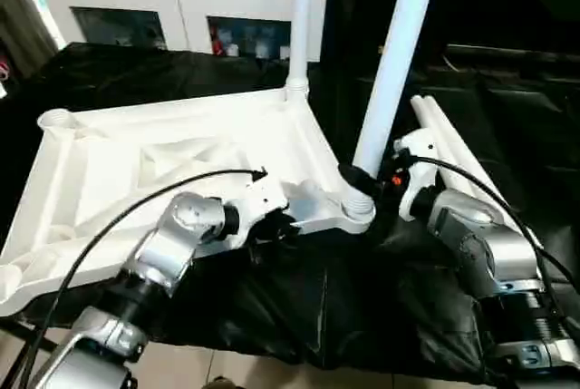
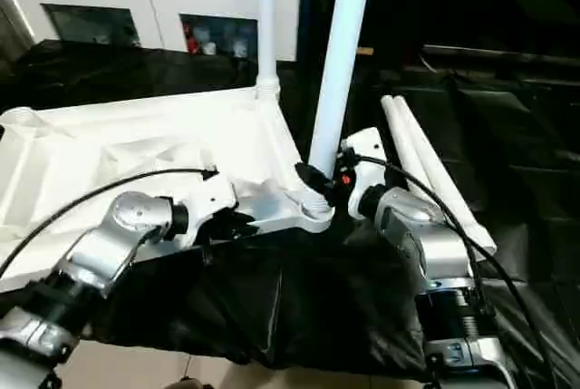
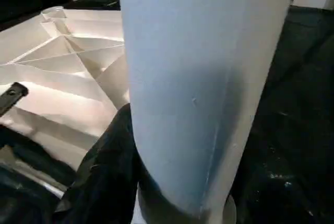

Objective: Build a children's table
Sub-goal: Insert table leg to table base

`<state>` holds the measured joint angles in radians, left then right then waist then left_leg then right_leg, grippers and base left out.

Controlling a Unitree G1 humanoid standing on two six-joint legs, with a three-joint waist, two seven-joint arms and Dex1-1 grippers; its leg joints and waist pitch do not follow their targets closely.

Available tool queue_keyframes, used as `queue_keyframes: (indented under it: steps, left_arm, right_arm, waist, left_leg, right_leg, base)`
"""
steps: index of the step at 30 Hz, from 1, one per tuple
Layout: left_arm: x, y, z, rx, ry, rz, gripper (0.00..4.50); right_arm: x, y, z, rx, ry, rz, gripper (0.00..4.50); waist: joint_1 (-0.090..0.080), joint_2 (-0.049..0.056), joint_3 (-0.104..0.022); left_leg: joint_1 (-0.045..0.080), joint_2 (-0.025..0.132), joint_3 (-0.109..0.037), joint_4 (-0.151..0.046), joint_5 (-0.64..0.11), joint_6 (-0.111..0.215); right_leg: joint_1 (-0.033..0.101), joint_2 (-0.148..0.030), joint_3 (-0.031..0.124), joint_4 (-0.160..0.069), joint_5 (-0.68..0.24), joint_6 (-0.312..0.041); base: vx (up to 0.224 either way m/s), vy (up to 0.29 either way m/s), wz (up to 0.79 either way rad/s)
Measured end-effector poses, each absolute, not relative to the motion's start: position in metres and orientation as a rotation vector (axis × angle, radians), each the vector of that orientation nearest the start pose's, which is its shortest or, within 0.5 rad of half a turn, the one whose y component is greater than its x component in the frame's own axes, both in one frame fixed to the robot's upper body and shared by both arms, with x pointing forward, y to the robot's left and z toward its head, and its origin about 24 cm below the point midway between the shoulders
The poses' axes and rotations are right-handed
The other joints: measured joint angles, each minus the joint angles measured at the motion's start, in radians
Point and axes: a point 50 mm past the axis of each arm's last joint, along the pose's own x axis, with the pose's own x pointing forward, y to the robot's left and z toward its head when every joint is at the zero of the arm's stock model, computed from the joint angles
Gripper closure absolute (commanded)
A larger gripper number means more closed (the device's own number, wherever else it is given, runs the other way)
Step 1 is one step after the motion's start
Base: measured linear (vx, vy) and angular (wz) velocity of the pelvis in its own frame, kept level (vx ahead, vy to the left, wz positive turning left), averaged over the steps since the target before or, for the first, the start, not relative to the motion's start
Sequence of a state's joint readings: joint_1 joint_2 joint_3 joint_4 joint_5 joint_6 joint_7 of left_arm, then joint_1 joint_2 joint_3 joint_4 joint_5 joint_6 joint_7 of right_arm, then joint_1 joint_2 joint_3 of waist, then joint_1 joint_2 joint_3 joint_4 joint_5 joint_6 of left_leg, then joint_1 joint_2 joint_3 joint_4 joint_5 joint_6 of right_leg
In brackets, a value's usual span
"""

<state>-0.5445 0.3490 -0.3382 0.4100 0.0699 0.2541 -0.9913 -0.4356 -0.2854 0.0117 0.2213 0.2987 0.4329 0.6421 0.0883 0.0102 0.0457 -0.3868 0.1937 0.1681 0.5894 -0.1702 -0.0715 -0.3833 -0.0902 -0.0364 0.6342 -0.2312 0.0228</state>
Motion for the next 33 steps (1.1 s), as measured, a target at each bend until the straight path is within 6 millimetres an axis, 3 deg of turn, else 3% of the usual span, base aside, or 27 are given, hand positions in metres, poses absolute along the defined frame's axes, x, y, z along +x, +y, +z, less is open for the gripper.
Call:
queue_keyframes:
  steps: [8,10,13,16,33]
  left_arm:
    - [0.3155,0.1201,0.0541,0.449,0.461,-1.187,3.64]
    - [0.3155,0.1211,0.0537,0.425,0.462,-1.192,3.99]
    - [0.3149,0.1206,0.0531,0.406,0.464,-1.209,4.04]
    - [0.3151,0.1210,0.0524,0.400,0.462,-1.216,4.42]
    - [0.3181,0.1208,0.0519,0.428,0.456,-1.228,4.50]
  right_arm:
    - [0.3205,-0.1506,0.0819,0.071,0.229,0.717,2.60]
    - [0.3206,-0.1503,0.0797,0.064,0.238,0.715,2.60]
    - [0.3207,-0.1491,0.0796,0.056,0.234,0.719,2.60]
    - [0.3205,-0.1459,0.0792,0.048,0.233,0.729,2.60]
    - [0.3199,-0.1523,0.0810,-0.003,0.278,0.775,2.60]
  waist:
    - [0.000,0.000,0.000]
    - [0.000,0.000,0.000]
    - [0.001,0.000,0.000]
    - [0.001,0.000,0.000]
    - [0.001,0.000,0.000]
  left_leg:
    - [0.000,0.000,0.000,0.000,0.000,0.000]
    - [0.000,0.000,0.000,0.000,0.000,0.000]
    - [0.000,0.000,0.000,0.000,0.000,0.000]
    - [0.000,0.000,0.000,0.000,0.000,0.000]
    - [0.001,0.000,0.000,0.000,0.000,0.000]
  right_leg:
    - [0.000,0.000,0.000,0.000,0.001,0.000]
    - [0.000,0.000,0.000,0.000,0.001,0.000]
    - [0.000,0.000,0.000,0.000,0.001,0.000]
    - [0.000,0.000,0.000,0.000,0.001,0.000]
    - [0.001,-0.001,0.000,0.000,0.002,-0.001]
  base:
    - [0.000,0.000,0.00]
    - [0.000,0.000,0.00]
    - [0.000,0.000,0.00]
    - [0.000,0.000,0.00]
    - [0.000,0.000,0.00]
